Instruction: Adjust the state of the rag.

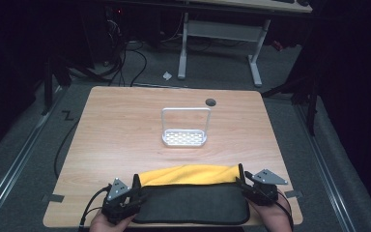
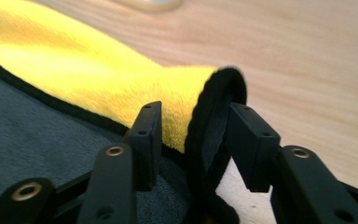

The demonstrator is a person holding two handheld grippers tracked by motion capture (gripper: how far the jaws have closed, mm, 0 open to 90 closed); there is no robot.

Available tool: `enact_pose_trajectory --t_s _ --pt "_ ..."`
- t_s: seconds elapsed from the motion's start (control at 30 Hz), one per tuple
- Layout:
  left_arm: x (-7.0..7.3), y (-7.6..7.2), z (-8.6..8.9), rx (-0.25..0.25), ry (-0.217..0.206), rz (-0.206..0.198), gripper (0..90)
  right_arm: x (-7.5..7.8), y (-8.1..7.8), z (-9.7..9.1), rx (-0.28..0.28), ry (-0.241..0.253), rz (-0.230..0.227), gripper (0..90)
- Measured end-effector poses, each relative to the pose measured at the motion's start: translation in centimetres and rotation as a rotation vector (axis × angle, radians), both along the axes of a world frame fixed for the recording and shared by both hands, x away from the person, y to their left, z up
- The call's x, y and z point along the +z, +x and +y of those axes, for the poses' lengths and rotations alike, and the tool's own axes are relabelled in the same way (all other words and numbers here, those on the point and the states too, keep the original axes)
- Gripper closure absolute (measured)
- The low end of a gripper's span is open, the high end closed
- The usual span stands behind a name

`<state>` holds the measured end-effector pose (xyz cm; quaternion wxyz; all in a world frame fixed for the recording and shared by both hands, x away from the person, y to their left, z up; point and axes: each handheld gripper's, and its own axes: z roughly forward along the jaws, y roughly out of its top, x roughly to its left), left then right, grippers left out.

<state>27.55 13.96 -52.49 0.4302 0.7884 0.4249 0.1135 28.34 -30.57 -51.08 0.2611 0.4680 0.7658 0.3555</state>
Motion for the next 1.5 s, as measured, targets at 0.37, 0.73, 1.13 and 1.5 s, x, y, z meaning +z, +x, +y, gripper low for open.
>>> enact_pose_trajectory --t_s 0.37,0.73,1.13,1.5 --pt "4.0 5.8 0.8 0.004 0.021 -0.070 84.1 2.7 2.0 0.9 0.014 -0.038 -0.103 86.4" --pt "2.7 15.4 0.5 0.145 0.060 0.011 60.6 1.5 11.5 0.9 -0.110 0.024 -0.045 70.6" --pt "1.9 9.4 1.7 0.140 -0.024 -0.037 62.4 0.5 7.3 1.8 0.014 -0.034 0.005 69.7" --pt "-0.9 4.7 -1.3 -0.022 0.114 -0.023 73.0 -1.7 3.1 1.9 0.063 -0.072 0.095 86.4"
